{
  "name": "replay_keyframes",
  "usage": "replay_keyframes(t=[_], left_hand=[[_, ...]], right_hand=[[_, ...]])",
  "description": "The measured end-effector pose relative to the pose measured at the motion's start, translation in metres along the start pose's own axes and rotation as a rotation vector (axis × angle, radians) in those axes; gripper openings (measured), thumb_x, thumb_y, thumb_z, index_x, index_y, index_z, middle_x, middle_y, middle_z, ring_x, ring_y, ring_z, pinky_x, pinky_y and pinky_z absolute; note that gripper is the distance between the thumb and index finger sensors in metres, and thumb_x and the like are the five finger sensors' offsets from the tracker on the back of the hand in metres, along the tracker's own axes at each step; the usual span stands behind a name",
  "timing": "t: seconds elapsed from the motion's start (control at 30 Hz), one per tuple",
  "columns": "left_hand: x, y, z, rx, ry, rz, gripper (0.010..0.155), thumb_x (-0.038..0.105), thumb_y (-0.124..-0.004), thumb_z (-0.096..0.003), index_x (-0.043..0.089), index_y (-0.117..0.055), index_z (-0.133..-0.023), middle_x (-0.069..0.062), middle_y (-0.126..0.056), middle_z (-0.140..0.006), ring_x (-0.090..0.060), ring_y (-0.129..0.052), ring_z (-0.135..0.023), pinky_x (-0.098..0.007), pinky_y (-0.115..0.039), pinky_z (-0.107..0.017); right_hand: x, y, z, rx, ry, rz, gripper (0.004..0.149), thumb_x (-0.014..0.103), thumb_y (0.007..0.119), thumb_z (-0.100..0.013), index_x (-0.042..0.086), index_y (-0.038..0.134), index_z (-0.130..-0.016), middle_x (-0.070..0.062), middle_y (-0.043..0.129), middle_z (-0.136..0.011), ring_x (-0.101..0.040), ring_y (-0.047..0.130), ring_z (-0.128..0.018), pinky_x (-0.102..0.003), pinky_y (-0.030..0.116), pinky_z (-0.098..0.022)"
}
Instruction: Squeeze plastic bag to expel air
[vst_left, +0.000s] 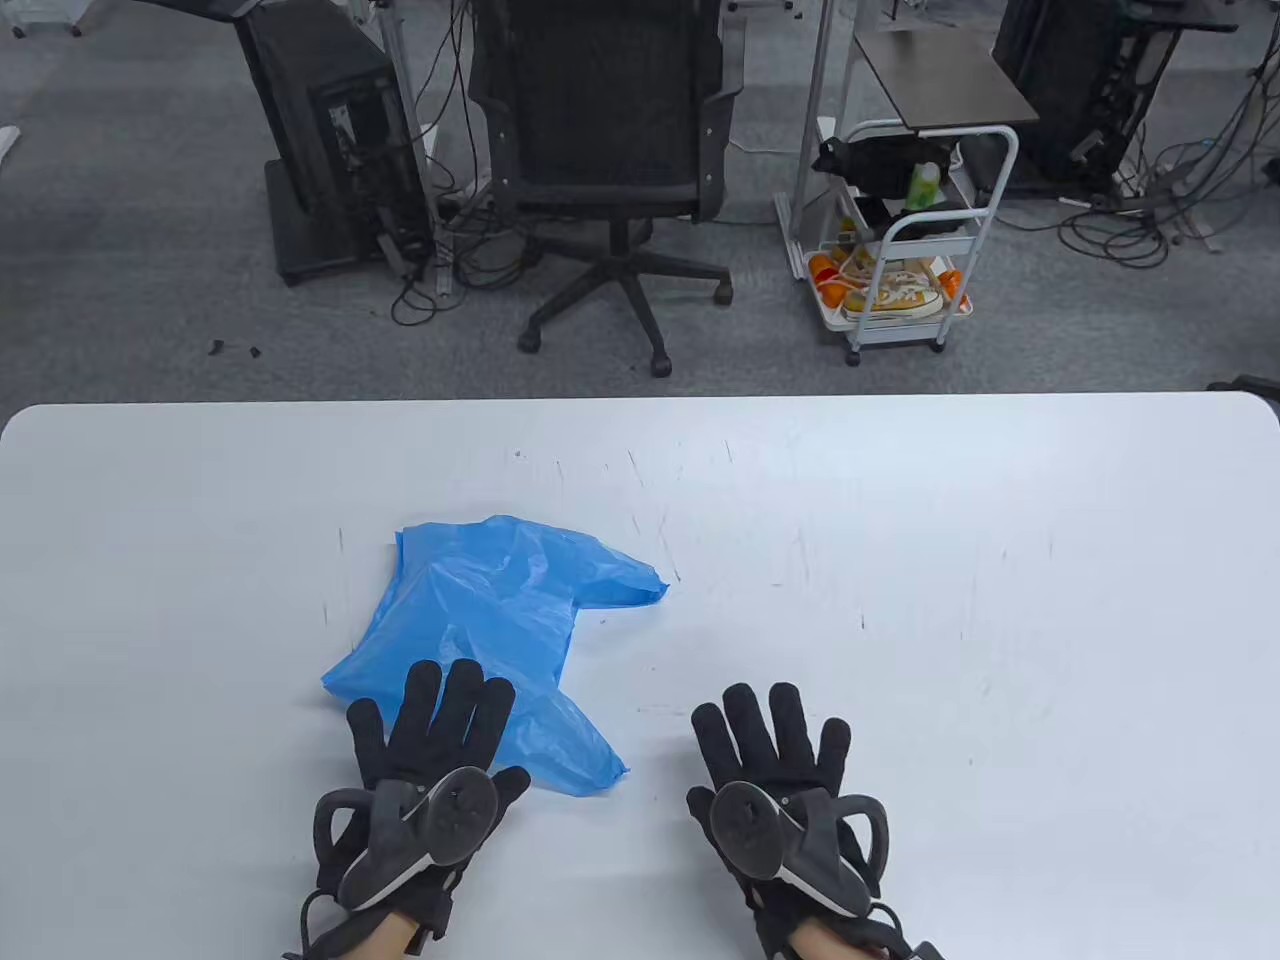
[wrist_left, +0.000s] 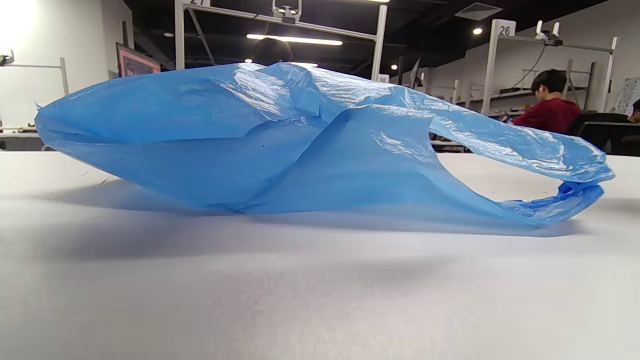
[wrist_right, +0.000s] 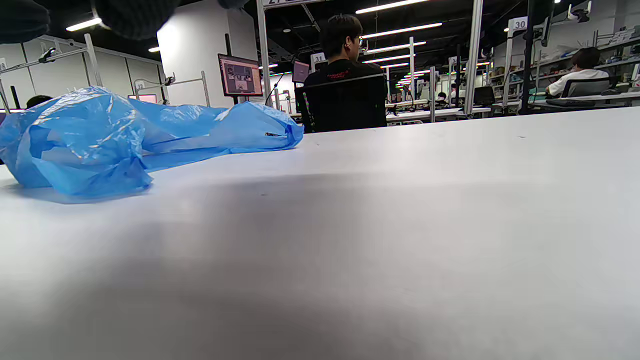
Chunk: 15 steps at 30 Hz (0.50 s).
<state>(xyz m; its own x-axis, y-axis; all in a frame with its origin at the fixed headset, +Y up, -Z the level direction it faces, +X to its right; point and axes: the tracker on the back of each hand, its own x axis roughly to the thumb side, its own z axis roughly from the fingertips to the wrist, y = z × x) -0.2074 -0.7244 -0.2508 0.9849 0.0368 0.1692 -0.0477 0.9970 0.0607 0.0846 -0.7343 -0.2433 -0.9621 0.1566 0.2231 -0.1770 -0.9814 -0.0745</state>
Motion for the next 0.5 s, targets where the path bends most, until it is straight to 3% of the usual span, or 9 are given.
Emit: replay_keyframes(t=[0.5], left_hand=[[0.0015,-0.0005,-0.0015,-0.014,0.001,0.000,0.078,0.065,-0.056,-0.0466,0.040,-0.022,-0.112,0.006,-0.018,-0.126,-0.031,-0.015,-0.119,-0.074,-0.018,-0.077]], right_hand=[[-0.0015,0.0001,-0.0007,0.011,0.014,0.001,0.069,0.049,0.063,-0.050,0.029,0.033,-0.110,-0.004,0.024,-0.120,-0.040,0.009,-0.106,-0.074,0.014,-0.063]])
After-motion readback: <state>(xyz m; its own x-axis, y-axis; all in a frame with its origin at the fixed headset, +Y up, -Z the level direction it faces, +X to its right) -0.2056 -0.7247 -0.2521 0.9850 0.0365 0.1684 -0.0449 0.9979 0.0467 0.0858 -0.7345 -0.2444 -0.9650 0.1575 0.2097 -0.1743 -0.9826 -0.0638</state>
